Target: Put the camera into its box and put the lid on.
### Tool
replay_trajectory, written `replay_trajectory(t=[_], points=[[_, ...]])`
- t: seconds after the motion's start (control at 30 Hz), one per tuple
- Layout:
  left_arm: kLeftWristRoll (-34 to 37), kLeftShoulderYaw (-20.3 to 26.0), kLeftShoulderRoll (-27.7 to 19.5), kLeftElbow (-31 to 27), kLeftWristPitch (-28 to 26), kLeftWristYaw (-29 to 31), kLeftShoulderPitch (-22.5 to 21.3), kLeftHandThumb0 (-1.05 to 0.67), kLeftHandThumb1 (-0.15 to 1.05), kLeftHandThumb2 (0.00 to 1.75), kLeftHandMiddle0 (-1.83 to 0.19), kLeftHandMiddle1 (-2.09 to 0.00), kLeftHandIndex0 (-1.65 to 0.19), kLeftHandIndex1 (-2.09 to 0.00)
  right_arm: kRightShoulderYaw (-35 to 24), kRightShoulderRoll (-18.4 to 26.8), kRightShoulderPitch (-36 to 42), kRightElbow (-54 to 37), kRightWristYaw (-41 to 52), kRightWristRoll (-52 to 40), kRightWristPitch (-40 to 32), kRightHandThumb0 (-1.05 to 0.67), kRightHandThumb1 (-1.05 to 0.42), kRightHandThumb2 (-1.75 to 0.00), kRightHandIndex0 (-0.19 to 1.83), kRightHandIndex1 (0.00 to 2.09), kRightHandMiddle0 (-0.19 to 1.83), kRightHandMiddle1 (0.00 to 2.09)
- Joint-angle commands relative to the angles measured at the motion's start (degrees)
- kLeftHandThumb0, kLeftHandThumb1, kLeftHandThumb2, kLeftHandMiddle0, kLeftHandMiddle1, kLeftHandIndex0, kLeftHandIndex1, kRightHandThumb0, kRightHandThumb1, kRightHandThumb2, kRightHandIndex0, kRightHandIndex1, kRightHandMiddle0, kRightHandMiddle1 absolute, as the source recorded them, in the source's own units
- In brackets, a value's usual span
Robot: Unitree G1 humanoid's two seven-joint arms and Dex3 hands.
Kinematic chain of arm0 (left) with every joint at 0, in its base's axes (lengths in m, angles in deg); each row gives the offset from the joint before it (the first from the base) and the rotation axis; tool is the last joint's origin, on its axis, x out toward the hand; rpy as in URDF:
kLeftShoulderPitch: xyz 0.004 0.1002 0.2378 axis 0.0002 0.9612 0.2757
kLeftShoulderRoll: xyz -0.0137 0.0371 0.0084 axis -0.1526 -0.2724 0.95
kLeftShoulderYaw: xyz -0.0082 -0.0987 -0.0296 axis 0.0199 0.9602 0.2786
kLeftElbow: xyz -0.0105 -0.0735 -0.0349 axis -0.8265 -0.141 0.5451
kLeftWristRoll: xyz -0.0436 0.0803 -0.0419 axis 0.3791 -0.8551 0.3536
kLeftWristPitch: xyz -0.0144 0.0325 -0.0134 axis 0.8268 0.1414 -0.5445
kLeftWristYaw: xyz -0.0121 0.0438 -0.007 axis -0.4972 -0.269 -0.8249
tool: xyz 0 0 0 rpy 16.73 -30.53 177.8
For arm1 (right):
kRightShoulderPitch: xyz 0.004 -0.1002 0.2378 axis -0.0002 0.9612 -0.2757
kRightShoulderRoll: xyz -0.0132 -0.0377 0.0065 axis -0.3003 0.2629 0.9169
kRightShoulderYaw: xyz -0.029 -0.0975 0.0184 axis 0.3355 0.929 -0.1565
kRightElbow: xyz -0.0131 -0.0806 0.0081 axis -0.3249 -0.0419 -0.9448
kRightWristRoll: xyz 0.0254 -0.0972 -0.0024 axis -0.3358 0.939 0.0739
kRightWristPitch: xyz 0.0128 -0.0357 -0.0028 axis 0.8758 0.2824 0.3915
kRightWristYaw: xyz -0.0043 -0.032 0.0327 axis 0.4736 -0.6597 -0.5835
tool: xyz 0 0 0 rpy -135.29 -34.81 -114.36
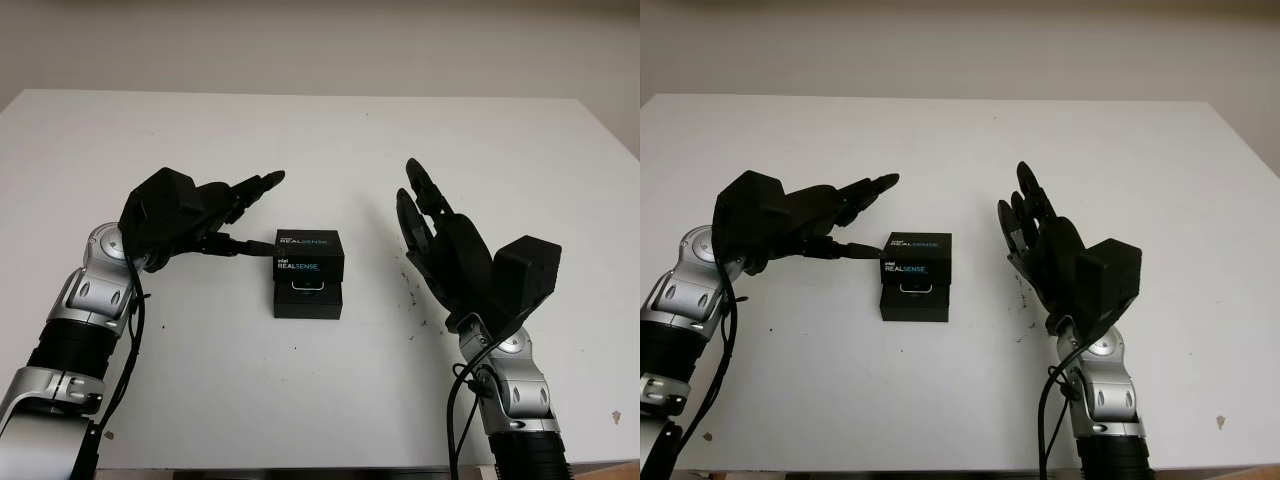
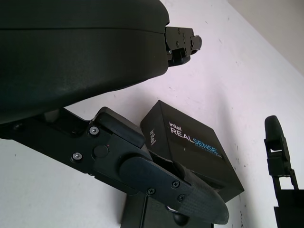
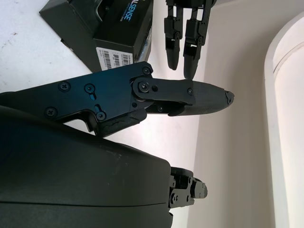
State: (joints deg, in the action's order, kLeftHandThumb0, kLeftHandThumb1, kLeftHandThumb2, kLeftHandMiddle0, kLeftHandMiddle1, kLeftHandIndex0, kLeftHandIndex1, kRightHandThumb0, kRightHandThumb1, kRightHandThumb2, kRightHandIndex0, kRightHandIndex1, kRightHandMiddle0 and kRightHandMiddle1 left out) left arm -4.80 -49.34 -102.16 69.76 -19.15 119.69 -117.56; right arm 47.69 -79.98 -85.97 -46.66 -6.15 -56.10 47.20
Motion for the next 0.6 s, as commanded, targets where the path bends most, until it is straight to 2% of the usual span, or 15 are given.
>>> replay_trajectory(t=[0.0,0.2,0.57], points=[[0.29,-0.26,0.38,0.64,0.76,0.42,-1.34,-0.87,0.86,0.04,0.0,-0.07,0.04,-0.07,-0.11,0.48,0.47,-1.24,-0.06,-0.06,-0.42,-0.63,-1.05,-0.45,-0.04,0.05,-0.02,0.05],[0.43,-1.02,1.9,2.18,3.07,0.66,-1.46,-0.84,0.85,0.05,-0.05,-0.08,0.0,-0.08,-0.39,0.4,0.32,-1.36,-0.64,0.19,-0.28,-0.62,-1.05,-0.45,-0.04,0.05,-0.02,0.05],[-0.33,-2.83,2.81,2.25,1.39,1.89,-1.6,-0.84,0.86,0.05,-0.07,-0.07,-0.01,-0.07,-0.92,0.74,-0.43,-0.95,-1.57,0.82,0.35,-0.65,-1.05,-0.44,-0.01,0.06,-0.01,0.06]])
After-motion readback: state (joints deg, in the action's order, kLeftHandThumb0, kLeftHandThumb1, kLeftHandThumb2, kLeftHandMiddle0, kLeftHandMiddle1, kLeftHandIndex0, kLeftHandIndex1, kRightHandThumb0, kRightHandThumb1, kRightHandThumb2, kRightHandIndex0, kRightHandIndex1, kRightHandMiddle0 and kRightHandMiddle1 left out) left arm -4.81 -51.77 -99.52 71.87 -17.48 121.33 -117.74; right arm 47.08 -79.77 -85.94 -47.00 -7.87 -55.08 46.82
